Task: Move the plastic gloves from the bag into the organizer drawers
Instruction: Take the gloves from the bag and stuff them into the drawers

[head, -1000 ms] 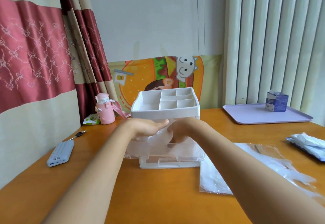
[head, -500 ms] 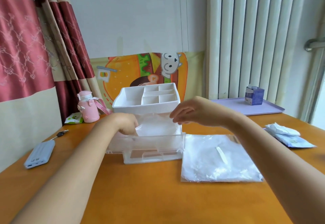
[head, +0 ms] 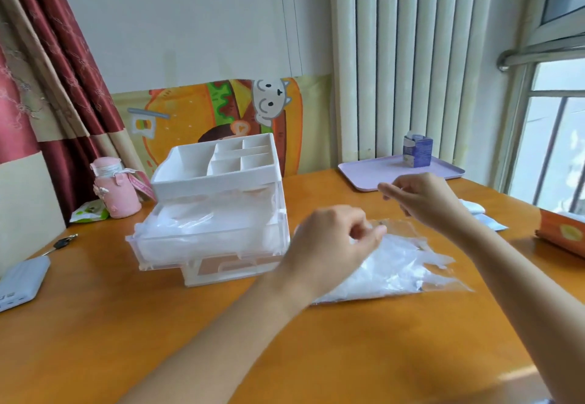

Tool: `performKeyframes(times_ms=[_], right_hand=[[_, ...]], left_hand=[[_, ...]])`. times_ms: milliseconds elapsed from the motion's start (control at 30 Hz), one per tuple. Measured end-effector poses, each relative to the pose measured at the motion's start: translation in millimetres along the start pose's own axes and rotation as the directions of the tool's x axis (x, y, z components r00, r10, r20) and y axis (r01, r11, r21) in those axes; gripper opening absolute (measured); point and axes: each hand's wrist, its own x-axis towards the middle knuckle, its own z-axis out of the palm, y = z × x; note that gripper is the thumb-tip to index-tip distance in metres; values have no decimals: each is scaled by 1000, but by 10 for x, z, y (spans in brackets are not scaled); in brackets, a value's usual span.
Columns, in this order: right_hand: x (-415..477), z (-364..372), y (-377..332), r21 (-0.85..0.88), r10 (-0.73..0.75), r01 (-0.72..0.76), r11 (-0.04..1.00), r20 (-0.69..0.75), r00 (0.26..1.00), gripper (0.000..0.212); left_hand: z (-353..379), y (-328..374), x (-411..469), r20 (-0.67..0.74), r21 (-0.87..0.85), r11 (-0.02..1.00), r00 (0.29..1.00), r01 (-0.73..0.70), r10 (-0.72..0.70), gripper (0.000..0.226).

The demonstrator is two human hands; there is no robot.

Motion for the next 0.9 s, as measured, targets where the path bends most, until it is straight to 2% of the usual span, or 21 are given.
performKeyframes(times_ms=[133, 267, 400, 467, 567, 633, 700, 800, 900], right_hand=[[-51, 59, 507, -60, 166, -163, 985, 48, 985, 24], [-65, 156, 901, -136, 279, -259, 956, 164, 946, 15], [-27, 158, 973, -122, 316, -293, 948, 278, 907, 26], [32, 96, 949, -210, 356, -293, 933, 400, 845, 38], [108, 3, 941, -404, 458, -243, 882, 613, 644, 48], [129, 16, 1008, -394, 455, -238, 888, 680, 575, 46], [129, 76, 1087, -262, 373, -269, 927, 720, 585, 41], [146, 167, 1122, -36, 261, -343, 939, 723, 639, 30], [172, 194, 1142, -39, 257, -300, 953, 628, 735, 14]], left_hand=[[611, -244, -4, 171, -26, 997, 983, 71, -65, 25], [920, -595, 67, 232, 42, 981, 953, 188, -193, 18], [1125, -834, 136, 296, 134, 955, 909, 263, -292, 36], [1199, -898, 184, 307, 181, 941, 893, 285, -329, 46], [1269, -959, 244, 302, 242, 925, 883, 293, -359, 45], [1309, -1005, 269, 290, 253, 923, 887, 291, -360, 41], [1340, -1055, 290, 276, 250, 924, 894, 287, -353, 39], [1385, -1108, 306, 254, 258, 924, 903, 282, -346, 38], [1402, -1138, 299, 250, 260, 925, 906, 277, -342, 38]])
